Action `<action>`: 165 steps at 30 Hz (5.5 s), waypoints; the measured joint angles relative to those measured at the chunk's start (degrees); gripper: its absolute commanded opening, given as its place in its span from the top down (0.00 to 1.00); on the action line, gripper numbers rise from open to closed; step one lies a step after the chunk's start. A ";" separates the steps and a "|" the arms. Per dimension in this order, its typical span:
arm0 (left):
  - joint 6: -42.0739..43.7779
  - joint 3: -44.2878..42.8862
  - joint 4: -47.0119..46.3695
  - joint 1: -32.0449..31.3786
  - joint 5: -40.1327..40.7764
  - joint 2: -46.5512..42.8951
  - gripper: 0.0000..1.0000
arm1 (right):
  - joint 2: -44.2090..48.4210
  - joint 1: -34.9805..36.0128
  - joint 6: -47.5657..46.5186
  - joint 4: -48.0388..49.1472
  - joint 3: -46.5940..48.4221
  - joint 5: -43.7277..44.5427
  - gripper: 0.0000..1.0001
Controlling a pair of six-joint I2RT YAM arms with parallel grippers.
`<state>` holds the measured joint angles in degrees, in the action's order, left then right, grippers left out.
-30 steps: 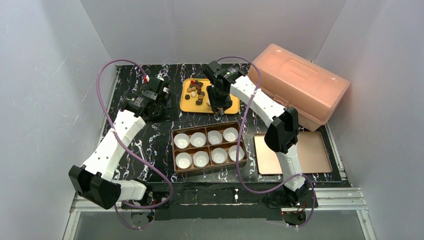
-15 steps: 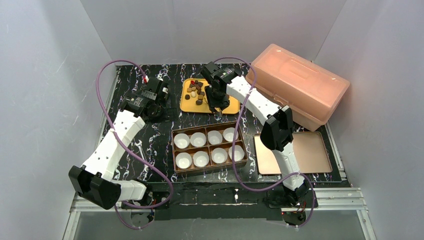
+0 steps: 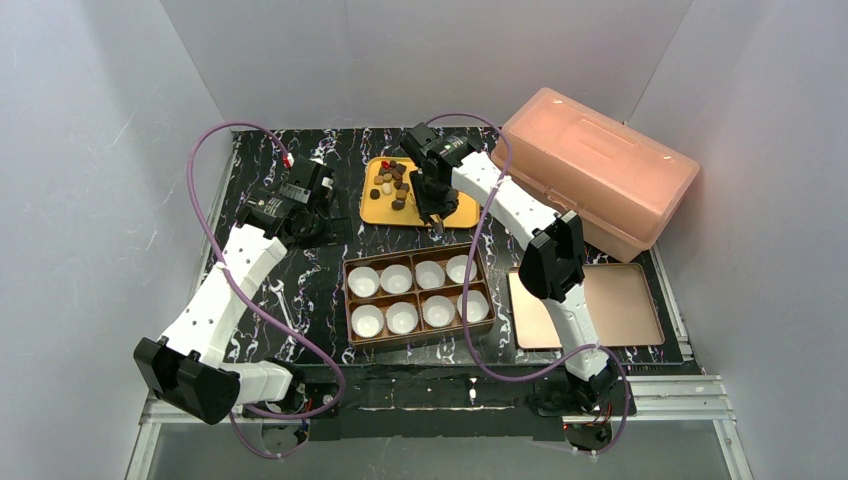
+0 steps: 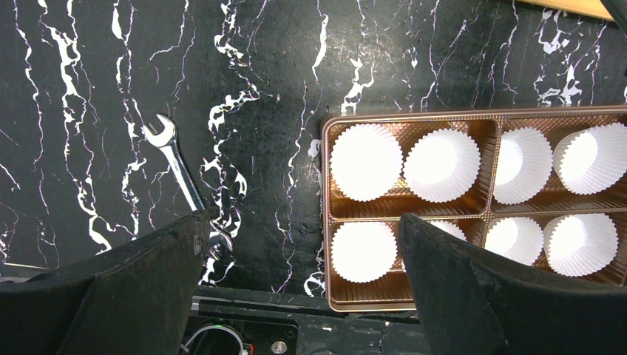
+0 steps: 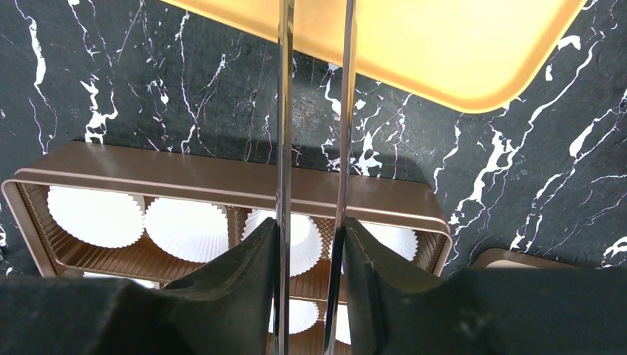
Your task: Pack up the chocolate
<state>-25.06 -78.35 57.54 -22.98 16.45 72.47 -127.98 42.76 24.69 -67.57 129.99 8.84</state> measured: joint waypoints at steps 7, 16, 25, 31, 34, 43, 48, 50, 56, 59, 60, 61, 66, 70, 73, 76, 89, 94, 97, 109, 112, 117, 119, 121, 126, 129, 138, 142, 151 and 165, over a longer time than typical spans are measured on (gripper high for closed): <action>-0.02 0.00 -0.04 0.00 -0.02 -0.02 0.01 | 0.00 0.00 -0.09 -0.26 0.50 0.00 0.61; -0.04 0.00 -0.04 0.00 -0.02 0.00 0.00 | 1.66 0.00 -0.11 -1.40 1.92 -0.02 0.62; -0.07 0.00 -0.07 0.00 -0.02 0.00 0.01 | 5.75 0.00 -0.07 -2.69 2.51 -0.42 0.64; -0.07 0.00 -0.09 0.00 0.00 0.00 0.01 | 9.97 0.00 0.46 -3.17 2.12 -1.84 0.65; -0.07 0.00 -0.13 0.02 0.00 0.00 0.00 | 13.40 0.02 0.85 -3.32 0.44 -2.95 0.66; -0.02 0.00 -0.31 0.42 0.00 0.07 0.00 | 22.64 0.90 2.19 -4.42 -6.97 -4.90 0.67; -0.02 0.00 -0.31 0.59 0.00 0.07 0.01 | 25.42 2.73 2.54 -4.96 -10.40 -5.42 0.67; -0.04 0.00 -0.28 0.63 0.00 0.07 0.01 | 26.84 3.54 2.75 -4.96 -12.35 -5.66 0.67; -0.04 0.20 -0.02 0.70 0.04 0.07 0.01 | 32.13 6.56 3.89 -4.96 -19.39 -6.10 0.67; -0.07 0.20 0.07 0.70 0.28 0.07 0.01 | 33.66 8.00 4.48 -4.79 -21.68 -6.38 0.68; -0.07 0.20 0.22 0.70 0.44 0.07 0.01 | 33.90 8.48 4.74 -4.66 -22.21 -6.47 0.68; -0.07 0.20 0.42 0.70 0.63 0.07 0.00 | 33.92 8.85 4.94 -4.61 -22.45 -6.51 0.68; -0.70 0.17 2.27 0.74 2.34 0.04 0.00 | 33.75 10.93 5.29 -3.82 -22.71 -6.75 0.67; -1.68 -0.26 4.42 0.74 4.81 -0.61 0.01 | 31.08 12.46 5.38 -2.97 -19.78 -7.13 0.67; -2.56 -1.60 6.21 0.74 6.82 -2.25 0.01 | 28.11 13.81 5.38 -1.51 -18.21 -7.54 0.68; -3.13 -4.20 7.82 0.74 8.46 -4.66 0.01 | 24.55 15.37 5.35 -0.92 -16.46 -7.74 0.68; -3.50 -7.65 11.56 0.74 11.30 -8.59 0.00 | 14.99 19.56 5.11 0.00 -9.68 -9.07 0.67; -3.50 -7.63 11.76 0.74 11.32 -8.61 0.00 | 14.95 19.89 5.11 -0.02 -9.70 -9.07 0.64; -3.50 -7.63 11.76 0.74 11.32 -8.63 0.01 | 14.95 19.96 5.11 -0.02 -9.70 -9.07 0.63; -3.45 -7.21 11.67 0.74 11.30 -8.96 0.00 | 14.88 20.04 5.11 -0.02 -9.70 -9.05 0.52; -3.48 -7.02 11.58 0.76 11.30 -8.96 0.00 | 14.88 20.11 5.11 -0.02 -9.70 -9.05 0.50; -3.45 -6.64 11.50 0.76 11.28 -8.98 0.00 | 14.88 20.26 5.11 -0.02 -9.68 -9.07 0.51; -3.45 -6.67 11.50 0.76 11.26 -9.01 0.01 | 14.88 20.26 5.05 -0.15 -9.44 -8.79 0.51; -3.43 -6.67 11.47 0.76 11.23 -9.01 0.00 | 14.88 20.24 4.90 -0.74 -8.41 -8.09 0.51; -3.26 -6.69 11.32 0.76 11.13 -9.01 0.00 | 15.13 18.80 4.11 -1.57 -5.16 -6.78 0.52; -3.15 -6.69 10.91 0.76 10.80 -8.98 0.01 | 15.50 16.46 3.58 -1.92 -5.18 -5.84 0.52; -3.04 -6.69 9.29 0.76 9.25 -7.69 0.00 | 17.92 8.70 2.23 -2.05 -6.93 -2.80 0.52; -2.99 -6.69 8.57 0.79 8.59 -7.08 0.01 | 17.90 7.02 1.64 -1.73 -6.95 -2.56 0.52; -2.82 -5.38 7.19 0.79 6.86 -6.91 0.01 | 13.73 4.66 0.44 -0.98 -3.76 -2.60 0.52; -2.64 -2.75 5.86 0.81 5.40 -6.78 0.00 | 5.33 3.19 -0.76 0.39 0.55 -2.51 0.52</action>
<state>-27.70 -81.10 63.40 -22.17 21.85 65.69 -122.65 45.95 23.92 -67.18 130.54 6.33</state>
